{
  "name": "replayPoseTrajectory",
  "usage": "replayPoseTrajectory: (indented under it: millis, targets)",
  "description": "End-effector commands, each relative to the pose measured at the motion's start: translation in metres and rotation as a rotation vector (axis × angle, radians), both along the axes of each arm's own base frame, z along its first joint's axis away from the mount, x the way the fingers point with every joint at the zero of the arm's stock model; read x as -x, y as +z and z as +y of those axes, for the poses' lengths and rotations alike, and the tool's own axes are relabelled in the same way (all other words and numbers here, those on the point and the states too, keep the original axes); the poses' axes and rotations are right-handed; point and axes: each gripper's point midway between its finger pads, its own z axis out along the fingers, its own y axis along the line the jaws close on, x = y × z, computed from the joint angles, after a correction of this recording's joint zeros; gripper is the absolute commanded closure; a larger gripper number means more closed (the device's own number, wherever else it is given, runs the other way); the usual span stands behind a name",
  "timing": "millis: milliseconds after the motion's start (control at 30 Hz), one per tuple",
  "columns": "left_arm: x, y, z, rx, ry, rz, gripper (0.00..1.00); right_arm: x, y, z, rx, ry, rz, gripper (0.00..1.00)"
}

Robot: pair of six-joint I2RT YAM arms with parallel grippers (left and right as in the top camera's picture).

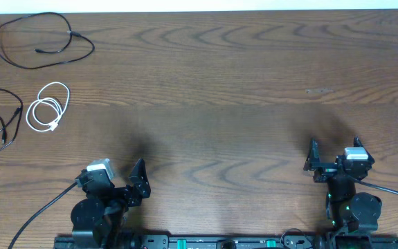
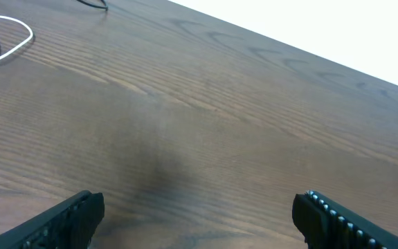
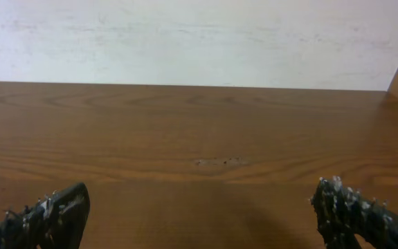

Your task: Untangle cables

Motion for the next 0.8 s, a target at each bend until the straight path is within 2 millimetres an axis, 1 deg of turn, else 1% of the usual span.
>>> replayPoseTrajectory:
  millis: [0,200,433,600,767]
  targets:
    - [-0.001,0.002,0.0,-0.016,-0.007,-0.019,0.08,0.0,-0.001,-0.001,-0.011,-0.006,0.001,0.01]
    - [-0.011,0.003,-0.001,-0.025,-0.011,-0.061,0.08,0.0,-0.001,-0.001,-0.011,-0.006,0.001,0.01]
    - [-0.03,0.001,-0.007,-0.011,-0.043,-0.153,0.08,0.0,-0.001,-0.001,-0.011,-0.006,0.001,0.01]
    - [-0.043,0.004,-0.011,-0.005,-0.06,-0.244,0.08,0.0,-0.001,-0.001,-0.011,-0.006,0.001,0.01]
    - [-0.049,0.008,-0.011,-0.014,-0.062,-0.303,0.08,0.0,-0.001,-0.001,-0.011,-0.006,0.001,0.01]
